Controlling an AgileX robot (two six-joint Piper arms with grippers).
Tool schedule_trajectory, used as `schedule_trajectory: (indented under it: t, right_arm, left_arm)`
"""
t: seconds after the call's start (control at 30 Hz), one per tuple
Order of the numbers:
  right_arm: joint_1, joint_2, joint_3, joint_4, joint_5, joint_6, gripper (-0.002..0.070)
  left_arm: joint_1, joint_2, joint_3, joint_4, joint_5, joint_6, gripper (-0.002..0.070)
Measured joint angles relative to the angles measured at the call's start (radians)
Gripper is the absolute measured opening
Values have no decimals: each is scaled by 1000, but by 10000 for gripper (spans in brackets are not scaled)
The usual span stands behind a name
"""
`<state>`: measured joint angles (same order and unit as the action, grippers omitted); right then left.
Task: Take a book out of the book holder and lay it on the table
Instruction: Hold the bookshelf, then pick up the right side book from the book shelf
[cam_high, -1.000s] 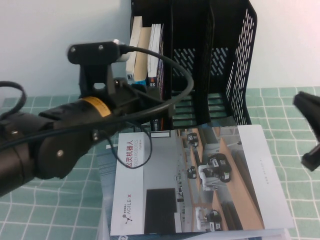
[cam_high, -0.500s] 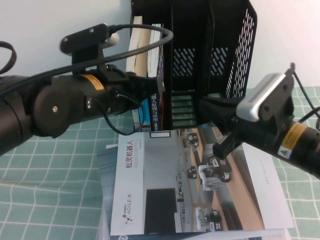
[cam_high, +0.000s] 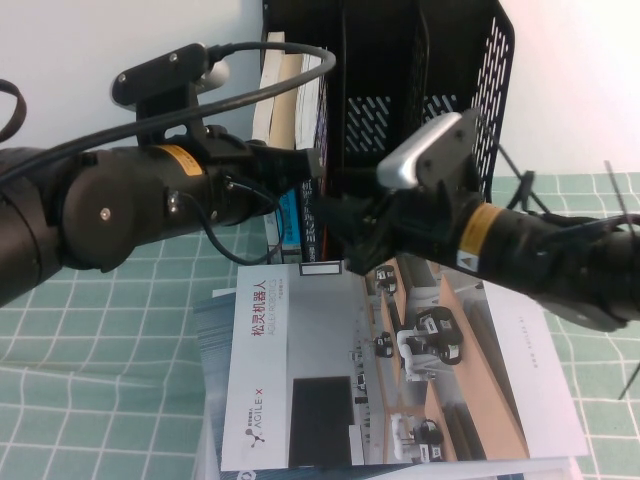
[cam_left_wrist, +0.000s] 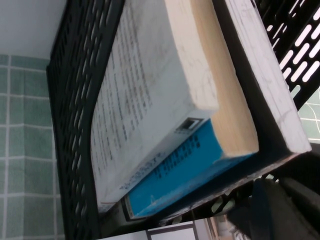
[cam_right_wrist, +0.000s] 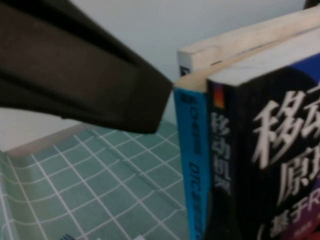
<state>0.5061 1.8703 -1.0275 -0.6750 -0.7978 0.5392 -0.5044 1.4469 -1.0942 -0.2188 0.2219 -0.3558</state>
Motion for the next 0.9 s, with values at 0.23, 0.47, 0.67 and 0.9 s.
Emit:
schedule_trajectory:
  t: [0.23, 0.47, 0.67, 0.9]
  right_arm:
    - [46, 33, -88, 65, 80, -69, 418]
    - [52, 44, -118, 96, 153, -114, 419]
    - [52, 44, -118, 88, 240, -115, 419]
    - [52, 48, -118, 72, 317, -115, 417]
  left_arm:
    - [0, 0, 0, 12, 21, 0, -2]
    - [0, 0, 0, 18, 32, 0, -2]
    - [0, 0, 0, 19, 43, 2, -2]
    - [0, 0, 0, 17, 21, 4, -2]
